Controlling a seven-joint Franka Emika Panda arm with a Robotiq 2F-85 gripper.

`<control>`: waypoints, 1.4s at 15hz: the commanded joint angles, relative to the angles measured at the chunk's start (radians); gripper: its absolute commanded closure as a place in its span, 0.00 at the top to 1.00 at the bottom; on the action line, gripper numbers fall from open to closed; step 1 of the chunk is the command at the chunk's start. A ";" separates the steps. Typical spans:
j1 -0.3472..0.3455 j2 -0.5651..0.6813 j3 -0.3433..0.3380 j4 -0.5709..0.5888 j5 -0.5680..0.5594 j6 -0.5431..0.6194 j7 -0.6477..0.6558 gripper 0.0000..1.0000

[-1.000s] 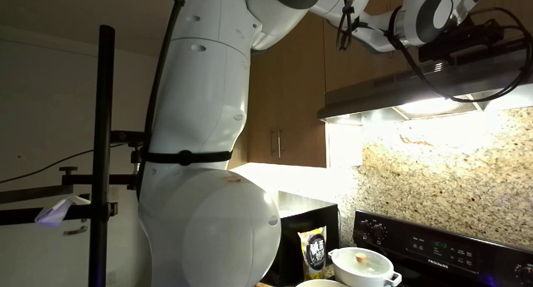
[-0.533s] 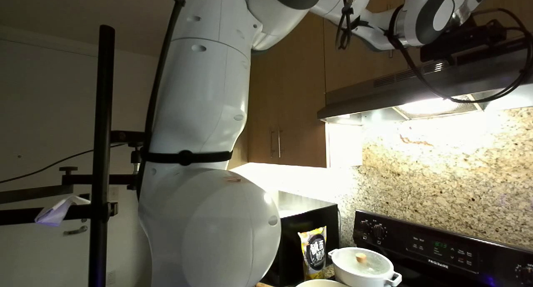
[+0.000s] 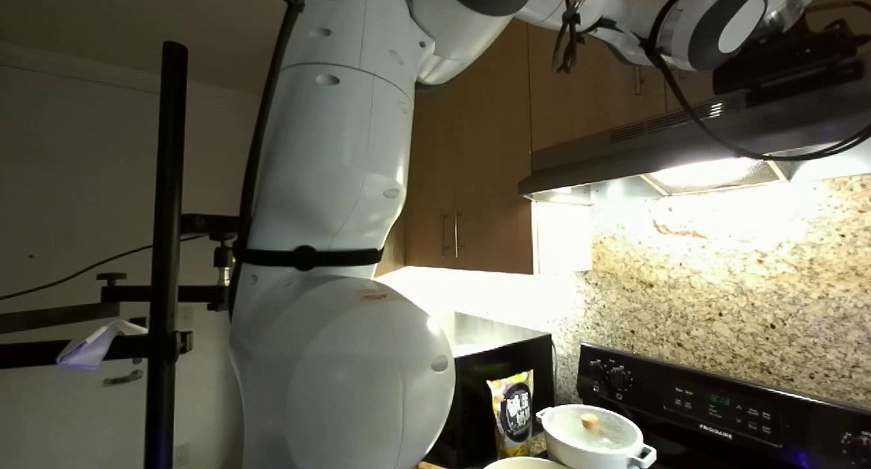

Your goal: Turn off the light on top of the stove

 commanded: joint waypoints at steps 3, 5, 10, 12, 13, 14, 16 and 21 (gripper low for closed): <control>-0.059 0.045 0.002 0.071 0.171 -0.006 -0.186 1.00; -0.068 0.049 0.008 0.070 0.204 -0.002 -0.213 1.00; -0.058 0.014 0.003 0.014 0.202 0.005 -0.201 1.00; -0.056 -0.002 -0.007 -0.017 0.175 0.014 -0.181 1.00; -0.055 -0.013 -0.017 -0.042 0.151 0.020 -0.164 1.00; -0.054 -0.017 -0.023 -0.055 0.141 0.022 -0.157 1.00; -0.053 -0.028 -0.038 -0.079 0.121 0.027 -0.144 1.00; -0.044 -0.022 -0.048 -0.065 0.116 0.040 -0.145 1.00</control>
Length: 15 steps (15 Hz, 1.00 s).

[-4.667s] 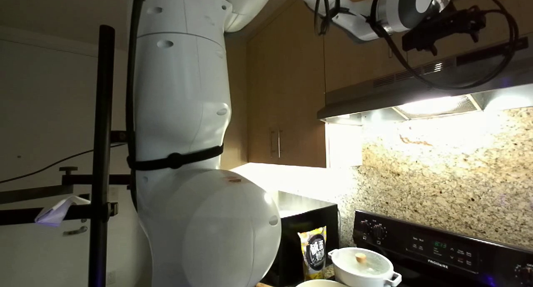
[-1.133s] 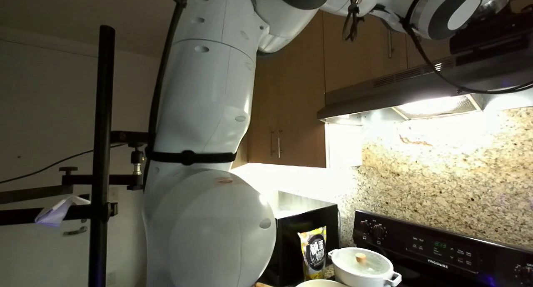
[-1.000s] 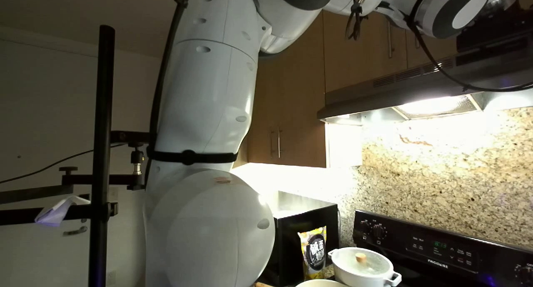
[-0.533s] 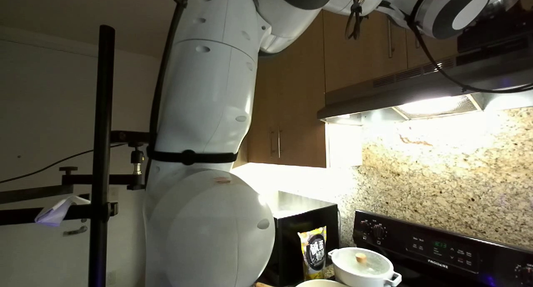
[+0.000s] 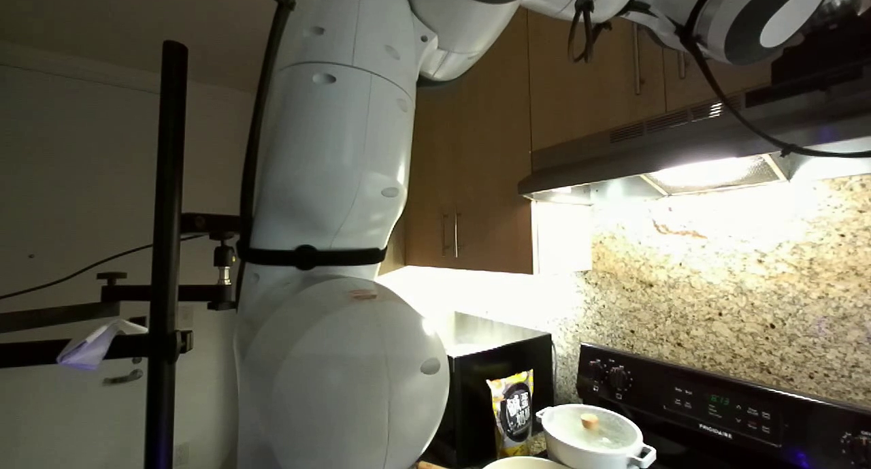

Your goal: Turn off the light on top of the stove

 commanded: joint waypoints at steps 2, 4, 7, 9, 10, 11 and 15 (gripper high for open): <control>0.020 -0.034 0.006 -0.037 -0.024 0.026 0.010 1.00; 0.031 -0.042 0.007 -0.049 -0.039 0.027 0.014 1.00; 0.047 -0.035 0.004 -0.044 -0.065 0.035 0.018 1.00; 0.052 -0.027 0.002 -0.031 -0.079 0.039 0.016 1.00; 0.053 -0.024 0.002 -0.025 -0.081 0.039 0.013 1.00; 0.054 -0.019 0.001 -0.018 -0.084 0.039 0.011 1.00; 0.050 -0.007 -0.003 0.004 -0.093 0.062 0.009 1.00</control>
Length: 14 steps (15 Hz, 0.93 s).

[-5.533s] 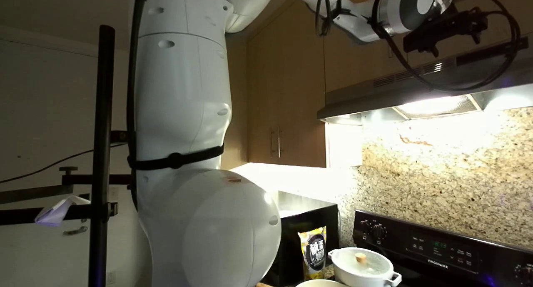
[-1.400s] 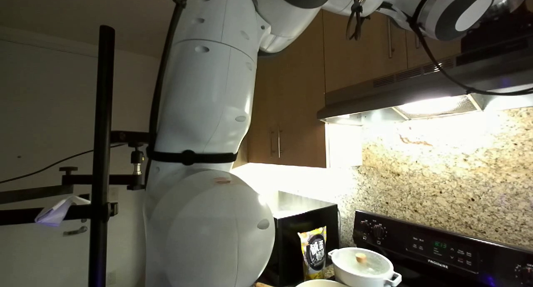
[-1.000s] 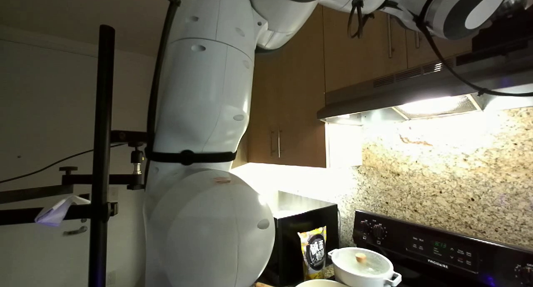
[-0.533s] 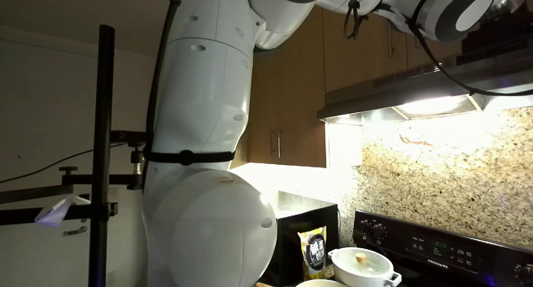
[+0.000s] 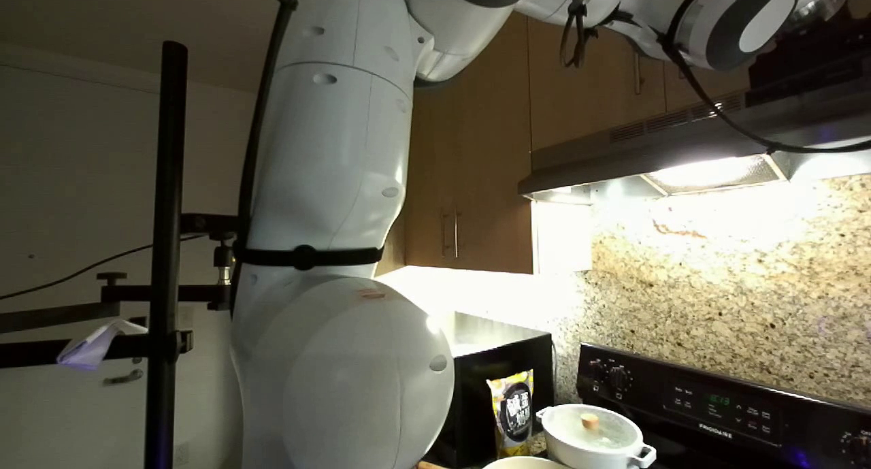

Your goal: Turn off the light on top of the stove

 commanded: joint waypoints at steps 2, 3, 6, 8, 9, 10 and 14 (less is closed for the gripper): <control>0.000 0.008 -0.008 0.019 -0.020 0.045 0.008 1.00; -0.001 0.009 -0.009 0.026 -0.016 0.045 0.005 1.00; 0.001 0.011 -0.010 0.036 -0.014 0.037 -0.001 1.00; 0.002 0.014 -0.009 0.040 -0.012 0.036 -0.004 1.00; 0.002 0.016 -0.009 0.041 -0.014 0.035 -0.002 1.00; 0.002 0.018 -0.009 0.040 -0.014 0.032 -0.002 1.00; 0.003 0.025 -0.010 0.033 -0.020 0.030 0.002 1.00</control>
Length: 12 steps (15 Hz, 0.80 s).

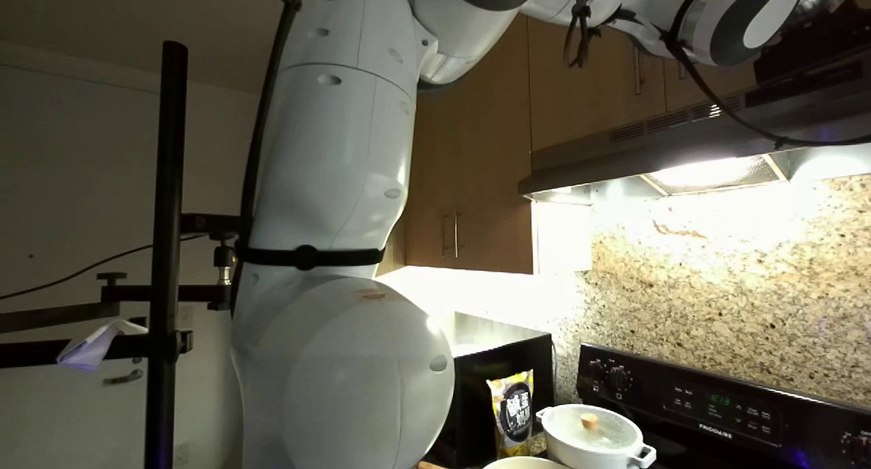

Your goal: Turn off the light on top of the stove

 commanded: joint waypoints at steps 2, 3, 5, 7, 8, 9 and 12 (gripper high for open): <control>0.005 0.020 -0.001 0.007 -0.017 0.017 0.005 1.00; 0.005 0.024 -0.001 0.012 -0.017 0.020 0.003 1.00; 0.004 0.032 -0.002 0.022 -0.018 0.022 0.005 1.00; 0.005 0.040 -0.005 0.030 -0.027 0.024 0.012 1.00; 0.005 0.044 -0.006 0.034 -0.031 0.024 0.015 1.00; 0.005 0.049 -0.006 0.039 -0.035 0.027 0.017 1.00; 0.006 0.067 -0.012 0.062 -0.047 0.032 0.032 1.00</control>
